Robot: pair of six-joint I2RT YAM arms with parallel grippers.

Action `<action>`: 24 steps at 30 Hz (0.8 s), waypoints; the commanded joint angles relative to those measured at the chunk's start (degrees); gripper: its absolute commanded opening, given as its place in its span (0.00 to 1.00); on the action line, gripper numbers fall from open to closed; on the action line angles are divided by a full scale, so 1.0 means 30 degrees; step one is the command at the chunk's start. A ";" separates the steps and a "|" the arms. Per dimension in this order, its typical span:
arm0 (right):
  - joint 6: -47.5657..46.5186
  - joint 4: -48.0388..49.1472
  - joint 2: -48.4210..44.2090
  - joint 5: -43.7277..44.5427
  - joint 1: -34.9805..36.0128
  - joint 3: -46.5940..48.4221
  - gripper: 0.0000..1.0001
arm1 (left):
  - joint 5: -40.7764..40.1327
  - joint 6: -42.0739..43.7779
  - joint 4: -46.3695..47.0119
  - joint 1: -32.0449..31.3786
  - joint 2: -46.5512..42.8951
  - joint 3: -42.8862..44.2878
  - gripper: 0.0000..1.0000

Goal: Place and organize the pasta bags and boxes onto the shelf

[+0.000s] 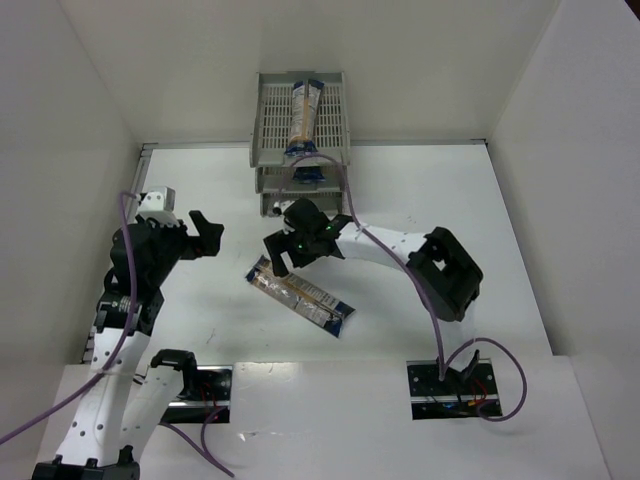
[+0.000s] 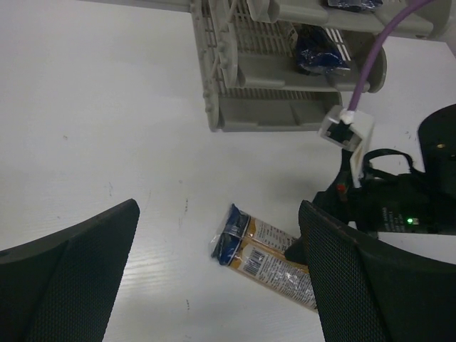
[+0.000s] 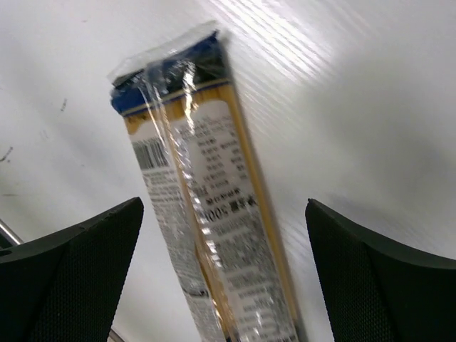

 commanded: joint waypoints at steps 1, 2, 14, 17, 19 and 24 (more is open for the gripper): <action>-0.0967 -0.1470 -0.2767 0.1899 -0.0137 -0.1059 1.00 | 0.0037 0.0404 0.0654 0.0130 -0.0376 -0.0108 1.00; -0.1464 -0.2110 -0.3351 0.1899 0.0095 -0.1905 1.00 | 0.0037 0.0404 0.0654 0.0130 -0.0376 -0.0108 1.00; -0.1031 -0.2410 -0.3533 0.2397 0.2087 -0.4753 1.00 | 0.0565 0.0404 0.0830 0.0130 -0.0376 -0.0284 1.00; -0.1030 -0.2204 -0.2861 0.2397 0.2498 -0.4755 1.00 | 0.0565 0.0404 0.0830 0.0130 -0.0376 -0.0284 1.00; -0.0825 -0.2378 -0.2276 0.3971 0.3287 -0.4755 1.00 | 0.0565 0.0404 0.0830 0.0130 -0.0376 -0.0284 1.00; -0.0268 -0.5131 0.1706 0.9658 0.5107 -0.3087 1.00 | 0.0389 0.0404 0.0830 0.0130 -0.0552 -0.0284 1.00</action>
